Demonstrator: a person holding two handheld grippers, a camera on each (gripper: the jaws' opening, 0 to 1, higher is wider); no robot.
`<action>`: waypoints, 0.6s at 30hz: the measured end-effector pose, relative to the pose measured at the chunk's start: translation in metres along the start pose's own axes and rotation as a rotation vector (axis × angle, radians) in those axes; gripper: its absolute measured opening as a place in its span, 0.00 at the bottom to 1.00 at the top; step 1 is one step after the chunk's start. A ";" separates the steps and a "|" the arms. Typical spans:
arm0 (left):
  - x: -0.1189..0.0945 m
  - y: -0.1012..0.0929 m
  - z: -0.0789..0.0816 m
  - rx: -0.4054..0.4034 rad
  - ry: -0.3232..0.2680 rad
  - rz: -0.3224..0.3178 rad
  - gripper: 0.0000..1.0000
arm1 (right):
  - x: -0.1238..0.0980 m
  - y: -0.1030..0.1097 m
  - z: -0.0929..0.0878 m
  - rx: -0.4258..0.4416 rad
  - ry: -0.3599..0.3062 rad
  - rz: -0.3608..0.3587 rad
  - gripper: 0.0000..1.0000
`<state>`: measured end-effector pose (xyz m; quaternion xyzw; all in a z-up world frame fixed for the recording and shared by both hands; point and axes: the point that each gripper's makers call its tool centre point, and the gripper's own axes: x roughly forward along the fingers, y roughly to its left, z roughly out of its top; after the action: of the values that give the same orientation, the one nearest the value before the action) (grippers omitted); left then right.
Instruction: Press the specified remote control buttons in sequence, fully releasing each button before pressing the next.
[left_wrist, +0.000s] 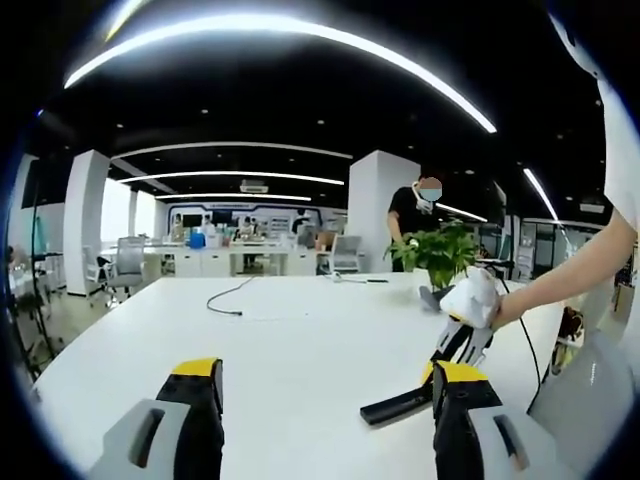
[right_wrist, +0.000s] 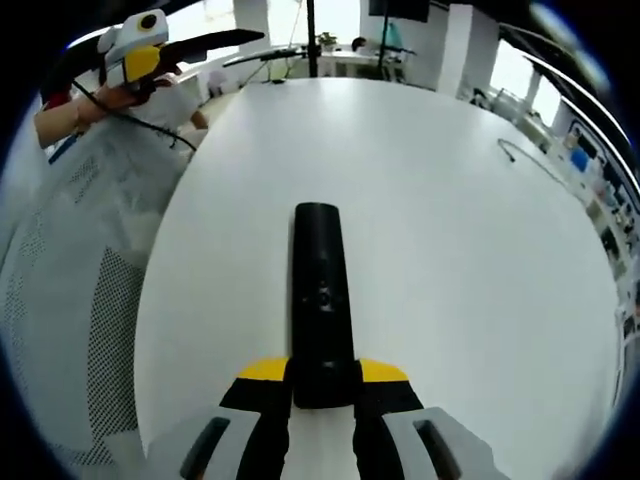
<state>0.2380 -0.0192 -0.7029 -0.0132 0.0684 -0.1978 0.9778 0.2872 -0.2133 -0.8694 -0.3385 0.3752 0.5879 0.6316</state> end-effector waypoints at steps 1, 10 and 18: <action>0.000 0.000 0.000 -0.001 -0.002 0.000 0.89 | 0.000 -0.001 0.000 0.000 0.002 0.001 0.21; -0.001 0.002 0.001 -0.007 -0.010 0.009 0.89 | 0.000 -0.012 0.001 -0.014 0.026 -0.003 0.21; -0.001 0.002 0.002 -0.005 -0.011 0.004 0.89 | 0.001 -0.027 0.003 -0.020 0.049 -0.001 0.21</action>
<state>0.2385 -0.0169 -0.7011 -0.0164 0.0636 -0.1955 0.9785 0.3146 -0.2130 -0.8689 -0.3594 0.3844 0.5829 0.6191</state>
